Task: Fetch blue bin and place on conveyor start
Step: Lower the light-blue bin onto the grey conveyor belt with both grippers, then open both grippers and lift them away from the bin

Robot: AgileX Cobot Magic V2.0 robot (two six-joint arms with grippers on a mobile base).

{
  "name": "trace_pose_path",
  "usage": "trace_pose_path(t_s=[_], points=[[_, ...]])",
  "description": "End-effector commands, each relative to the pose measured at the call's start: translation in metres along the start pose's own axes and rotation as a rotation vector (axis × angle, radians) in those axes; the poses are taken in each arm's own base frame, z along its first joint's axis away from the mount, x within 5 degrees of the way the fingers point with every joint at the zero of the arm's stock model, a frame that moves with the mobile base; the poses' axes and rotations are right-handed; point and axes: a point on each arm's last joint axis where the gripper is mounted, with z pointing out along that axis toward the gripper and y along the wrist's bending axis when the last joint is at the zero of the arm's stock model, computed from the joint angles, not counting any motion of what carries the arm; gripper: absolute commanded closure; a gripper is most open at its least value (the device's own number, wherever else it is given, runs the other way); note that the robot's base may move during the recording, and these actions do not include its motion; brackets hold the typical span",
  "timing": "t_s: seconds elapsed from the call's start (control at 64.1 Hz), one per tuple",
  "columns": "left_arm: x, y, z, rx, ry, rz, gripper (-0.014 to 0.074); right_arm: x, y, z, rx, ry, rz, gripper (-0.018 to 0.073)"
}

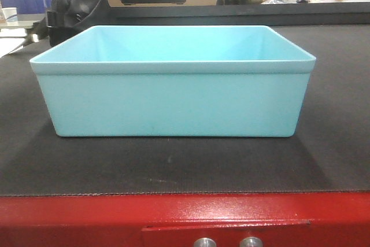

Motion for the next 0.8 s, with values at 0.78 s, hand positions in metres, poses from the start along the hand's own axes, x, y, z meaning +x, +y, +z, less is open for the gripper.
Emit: trace_pose_path(t_s=[0.78], points=[[0.124,0.046,-0.117,0.376,-0.332,-0.119,0.0707,0.098,-0.036,-0.133,-0.152,-0.414,-0.13,0.0721]])
